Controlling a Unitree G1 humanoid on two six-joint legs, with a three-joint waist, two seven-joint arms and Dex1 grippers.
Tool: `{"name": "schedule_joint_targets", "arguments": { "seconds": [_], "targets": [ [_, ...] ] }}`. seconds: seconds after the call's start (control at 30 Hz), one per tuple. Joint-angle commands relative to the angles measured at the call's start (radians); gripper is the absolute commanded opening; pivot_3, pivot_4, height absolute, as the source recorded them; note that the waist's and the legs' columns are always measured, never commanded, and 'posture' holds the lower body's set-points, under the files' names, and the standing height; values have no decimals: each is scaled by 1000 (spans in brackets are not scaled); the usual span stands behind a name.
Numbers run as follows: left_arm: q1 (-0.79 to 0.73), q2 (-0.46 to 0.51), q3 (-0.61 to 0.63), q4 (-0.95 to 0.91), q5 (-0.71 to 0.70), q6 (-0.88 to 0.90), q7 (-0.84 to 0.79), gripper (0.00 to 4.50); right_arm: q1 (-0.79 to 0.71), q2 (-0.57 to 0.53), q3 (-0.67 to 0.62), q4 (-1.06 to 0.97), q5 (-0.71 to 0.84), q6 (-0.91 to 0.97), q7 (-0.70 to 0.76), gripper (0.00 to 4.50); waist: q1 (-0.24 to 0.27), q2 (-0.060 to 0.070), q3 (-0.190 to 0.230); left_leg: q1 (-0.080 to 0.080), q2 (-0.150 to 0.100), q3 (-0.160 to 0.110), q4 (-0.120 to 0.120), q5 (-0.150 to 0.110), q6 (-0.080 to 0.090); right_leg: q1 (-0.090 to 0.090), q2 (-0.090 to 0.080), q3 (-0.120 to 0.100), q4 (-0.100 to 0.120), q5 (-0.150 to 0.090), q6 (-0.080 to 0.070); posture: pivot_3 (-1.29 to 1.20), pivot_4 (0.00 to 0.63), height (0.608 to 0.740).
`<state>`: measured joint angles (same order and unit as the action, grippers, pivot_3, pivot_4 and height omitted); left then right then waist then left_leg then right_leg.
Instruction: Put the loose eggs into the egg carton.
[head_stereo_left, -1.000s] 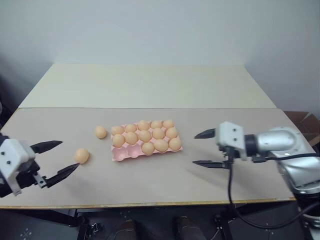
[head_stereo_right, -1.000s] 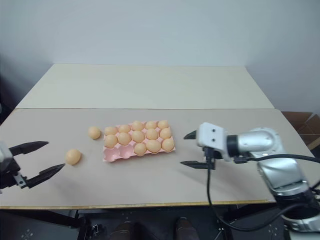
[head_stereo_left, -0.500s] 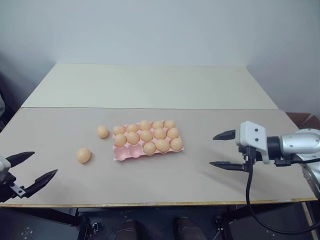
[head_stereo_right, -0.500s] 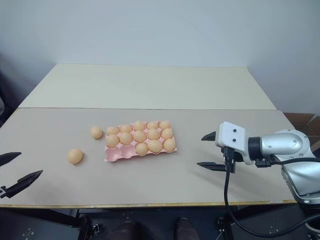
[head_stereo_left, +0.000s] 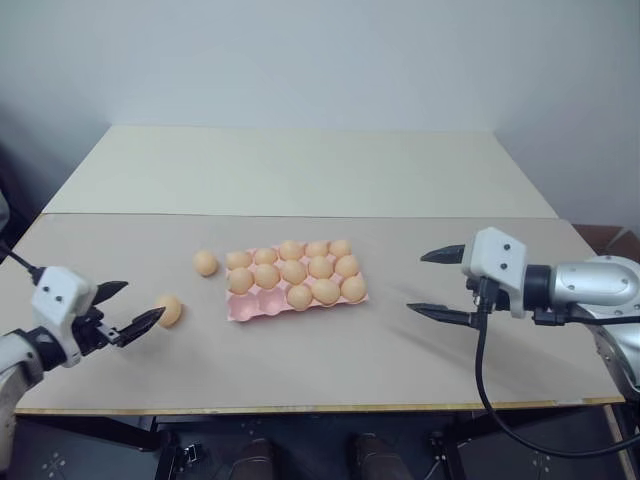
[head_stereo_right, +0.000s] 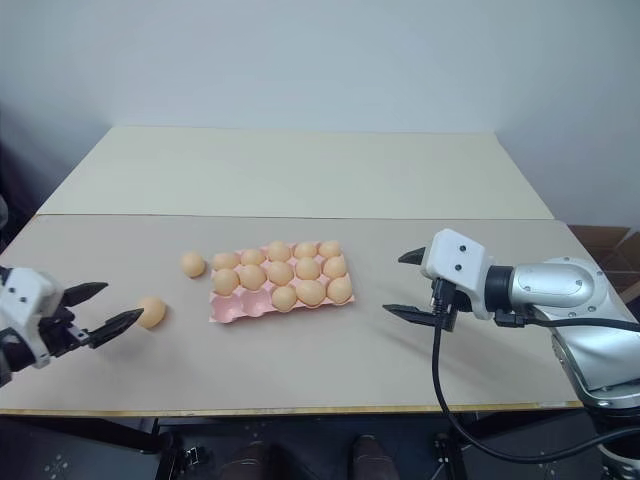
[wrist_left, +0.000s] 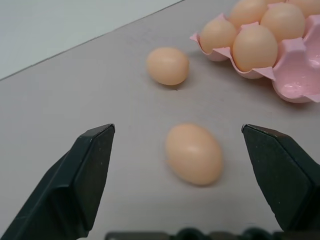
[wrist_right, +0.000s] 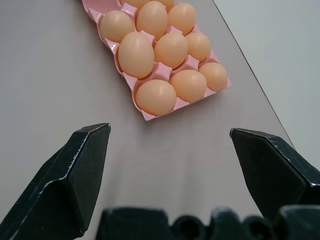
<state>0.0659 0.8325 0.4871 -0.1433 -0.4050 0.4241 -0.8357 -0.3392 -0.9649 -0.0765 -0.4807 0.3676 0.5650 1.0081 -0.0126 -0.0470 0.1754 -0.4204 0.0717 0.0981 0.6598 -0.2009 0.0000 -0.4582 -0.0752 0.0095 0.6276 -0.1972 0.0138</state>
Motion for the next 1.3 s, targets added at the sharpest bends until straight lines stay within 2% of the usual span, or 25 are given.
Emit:
{"name": "schedule_joint_targets", "arguments": {
  "seconds": [0.03, 0.23, 0.47, 0.57, 0.73, 1.03, 1.17, 1.3],
  "targets": [
    [-69, -4, -55, 56, 30, -5, 30, 4419, 3, -8, -29, -49, 17, 20, -24, 4450, 0, 0, 0, 0, 0, 0, 0, 0, 0, 0, 0, 0, 0, 0, 0, 0, 150, 740],
    [-118, -23, -168, 85, 47, 11, 19, 4419, 25, -14, -39, -72, 14, 40, -55, 4450, 0, 0, 0, 0, 0, 0, 0, 0, 0, 0, 0, 0, 0, 0, 0, 0, 150, 740],
    [-163, -36, -232, 138, 80, 49, 55, 4419, 39, -12, -35, -82, 12, 41, -78, 4450, 1, 0, 0, 0, 0, -1, 0, 0, 0, 0, 0, 0, 1, 0, 0, 0, 150, 740],
    [-169, -33, -240, 142, 78, 60, 51, 3821, 40, -13, -32, -80, 8, 39, -85, 4500, 1, 0, 0, 0, 0, -1, 0, 0, 0, 1, 0, 0, 1, 1, 1, 0, 150, 740],
    [-165, -32, -244, 134, 90, 62, 63, 2262, 42, -14, -24, -72, -4, 28, -91, 4500, 0, 0, 0, 0, -1, -1, 0, 0, 1, 1, 0, 0, 1, 1, 1, 0, 150, 740],
    [-121, -17, -205, 35, 61, 37, 22, 2262, 41, -12, -8, -63, -30, 7, -95, 4500, 0, 0, 0, 0, -1, -1, 0, 0, 1, 1, 0, 0, 1, 1, 1, 0, 150, 740],
    [-139, -25, -144, -65, -52, 40, -40, 2262, 35, -8, -7, -59, -39, 3, -97, 4500, 1, 0, 0, 0, -1, -1, 1, 0, 1, 0, 0, 0, 1, 1, 1, 0, 150, 740],
    [-172, -26, -172, -110, -114, 19, -127, 2262, 34, -1, -8, -60, -45, 4, -110, 4500, 4, 0, 0, 0, -1, -1, 1, 0, 1, 1, 0, 0, 1, 0, 1, 0, 150, 740]
  ]
}}
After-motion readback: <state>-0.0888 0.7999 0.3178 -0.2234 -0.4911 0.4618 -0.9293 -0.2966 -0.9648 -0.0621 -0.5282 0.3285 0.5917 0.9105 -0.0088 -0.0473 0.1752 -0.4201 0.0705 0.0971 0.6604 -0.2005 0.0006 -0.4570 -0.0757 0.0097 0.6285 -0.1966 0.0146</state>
